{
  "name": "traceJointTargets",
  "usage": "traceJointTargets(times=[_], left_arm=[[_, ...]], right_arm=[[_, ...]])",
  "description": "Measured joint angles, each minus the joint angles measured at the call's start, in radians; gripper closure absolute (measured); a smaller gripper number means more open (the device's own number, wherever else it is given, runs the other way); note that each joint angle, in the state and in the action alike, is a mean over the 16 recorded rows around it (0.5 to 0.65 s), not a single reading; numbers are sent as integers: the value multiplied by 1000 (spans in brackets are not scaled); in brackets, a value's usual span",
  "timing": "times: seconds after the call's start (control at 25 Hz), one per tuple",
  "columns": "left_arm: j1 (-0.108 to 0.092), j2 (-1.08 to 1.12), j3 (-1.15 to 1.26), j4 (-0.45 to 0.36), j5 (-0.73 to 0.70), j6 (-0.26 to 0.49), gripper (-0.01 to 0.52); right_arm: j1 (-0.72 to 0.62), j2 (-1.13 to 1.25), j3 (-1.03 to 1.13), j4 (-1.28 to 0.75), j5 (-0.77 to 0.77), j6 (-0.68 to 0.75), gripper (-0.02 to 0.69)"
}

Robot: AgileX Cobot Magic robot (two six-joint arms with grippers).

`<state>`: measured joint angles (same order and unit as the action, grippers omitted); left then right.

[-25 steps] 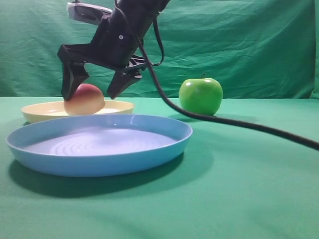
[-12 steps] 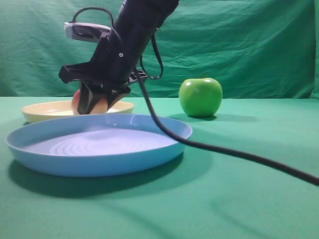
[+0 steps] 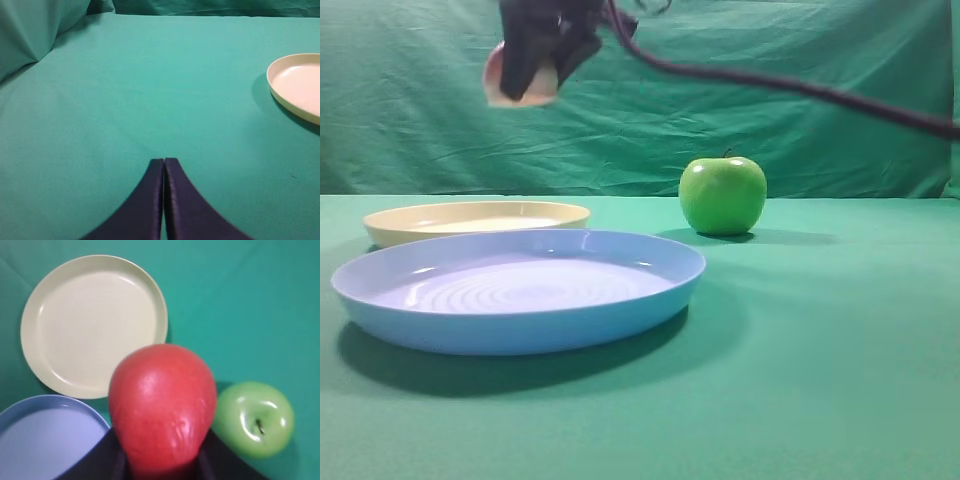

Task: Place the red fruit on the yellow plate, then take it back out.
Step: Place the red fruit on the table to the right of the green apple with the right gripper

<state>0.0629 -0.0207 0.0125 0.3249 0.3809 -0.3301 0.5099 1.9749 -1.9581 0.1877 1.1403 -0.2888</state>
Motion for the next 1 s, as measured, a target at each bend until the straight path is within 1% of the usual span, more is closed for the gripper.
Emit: traceJointTargets(times=[0.16,0.32,0.52,0.72,0.88,1.0], left_arm=[[0,0,0,0,0,0,514],[0,0,0,0,0,0,514],[0,0,0,0,0,0,514],[0,0,0,0,0,0,514],[0,0,0,0,0,0,514],[0,0,0,0,0,0,514]], right_arm=[[-79,-131,154,1,-4,26,476],[-136,-264,373,6,-82,33,476],[-168,-401,679,10,-246,36,476],[-172,-475,945,16,-433,38,476],[-172,-497,1102,19,-579,39,476],[-172,-499,1179,20,-670,38,473]])
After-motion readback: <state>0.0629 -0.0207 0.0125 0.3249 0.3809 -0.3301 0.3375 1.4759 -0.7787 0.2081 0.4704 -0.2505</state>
